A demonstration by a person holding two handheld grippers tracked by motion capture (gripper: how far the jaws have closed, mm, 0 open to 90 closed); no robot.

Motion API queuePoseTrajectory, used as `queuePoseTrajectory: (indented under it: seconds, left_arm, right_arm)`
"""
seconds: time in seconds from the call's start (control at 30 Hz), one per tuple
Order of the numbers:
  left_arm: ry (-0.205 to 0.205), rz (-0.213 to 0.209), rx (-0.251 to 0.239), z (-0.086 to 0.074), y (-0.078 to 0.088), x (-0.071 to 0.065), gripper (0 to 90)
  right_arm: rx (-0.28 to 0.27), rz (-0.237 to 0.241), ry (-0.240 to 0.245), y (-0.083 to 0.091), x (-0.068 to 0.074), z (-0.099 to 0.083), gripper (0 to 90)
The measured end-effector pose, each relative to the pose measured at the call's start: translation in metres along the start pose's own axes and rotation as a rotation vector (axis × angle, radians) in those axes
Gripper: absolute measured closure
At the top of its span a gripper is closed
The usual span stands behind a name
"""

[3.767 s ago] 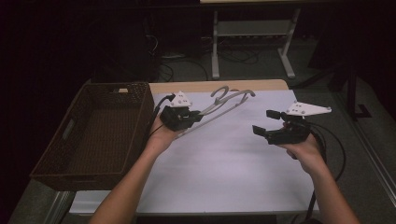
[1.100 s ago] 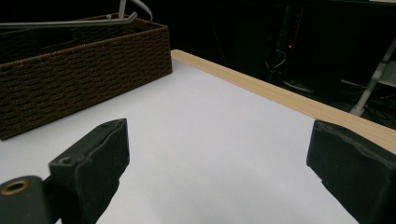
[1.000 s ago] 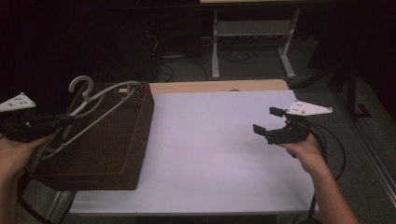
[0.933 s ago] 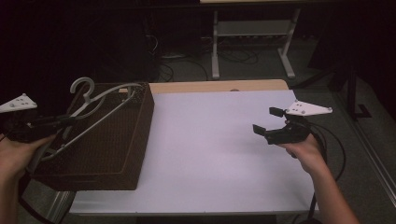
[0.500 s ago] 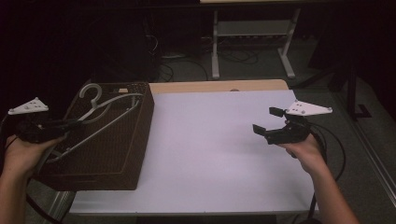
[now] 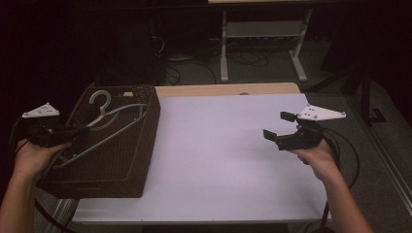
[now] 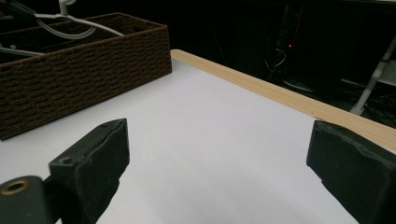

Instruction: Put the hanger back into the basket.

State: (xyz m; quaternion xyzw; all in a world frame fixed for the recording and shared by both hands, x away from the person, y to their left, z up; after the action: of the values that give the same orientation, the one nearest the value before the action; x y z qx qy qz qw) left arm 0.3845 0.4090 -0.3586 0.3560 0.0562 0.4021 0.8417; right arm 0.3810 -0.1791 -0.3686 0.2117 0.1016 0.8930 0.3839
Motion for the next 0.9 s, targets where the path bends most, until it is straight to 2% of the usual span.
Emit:
queuePoseTrajectory:
  seconds: [0.07,0.2,0.27,0.4,0.5,0.7,0.9]
  left_arm:
    - [0.005,-0.003,-0.024,0.001,0.000,0.001,78.3]
    - [0.036,0.038,-0.078,0.010,0.006,0.006,54.9]
    - [0.039,0.044,-0.094,0.015,0.010,0.006,47.6]
    - [0.046,0.037,-0.130,0.023,0.014,0.001,33.5]
    - [0.050,0.014,-0.158,0.031,0.016,-0.007,22.7]
    - [0.041,-0.039,-0.218,0.052,0.013,-0.029,13.5]
    - [0.012,-0.076,-0.280,0.079,0.008,-0.057,12.3]
  right_arm:
    - [0.002,0.002,-0.007,0.000,0.000,0.000,5.3]
    - [-0.004,0.004,-0.005,0.000,-0.001,0.000,5.3]
    - [-0.002,0.005,-0.008,0.001,-0.001,0.000,5.3]
    - [-0.006,0.003,-0.008,0.002,-0.001,0.001,5.3]
    - [-0.003,0.004,-0.006,0.001,0.000,0.001,5.3]
    - [-0.005,0.004,-0.004,0.002,0.002,0.001,5.3]
    - [-0.006,0.006,-0.005,0.003,0.004,0.001,5.3]
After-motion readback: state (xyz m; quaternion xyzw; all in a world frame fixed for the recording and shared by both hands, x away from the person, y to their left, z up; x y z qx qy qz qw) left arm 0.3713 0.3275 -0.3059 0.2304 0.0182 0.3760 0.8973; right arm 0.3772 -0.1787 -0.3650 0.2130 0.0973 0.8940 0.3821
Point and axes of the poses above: each handheld gripper's, and its own axes: y roughly backward along the jaws, z roughly out of its top, x roughly to its left, the point moved 8 cm from there along -y, roughly forward along the jaws, and after that the axes turned 14 degrees about -y, right-handed, at the moved point
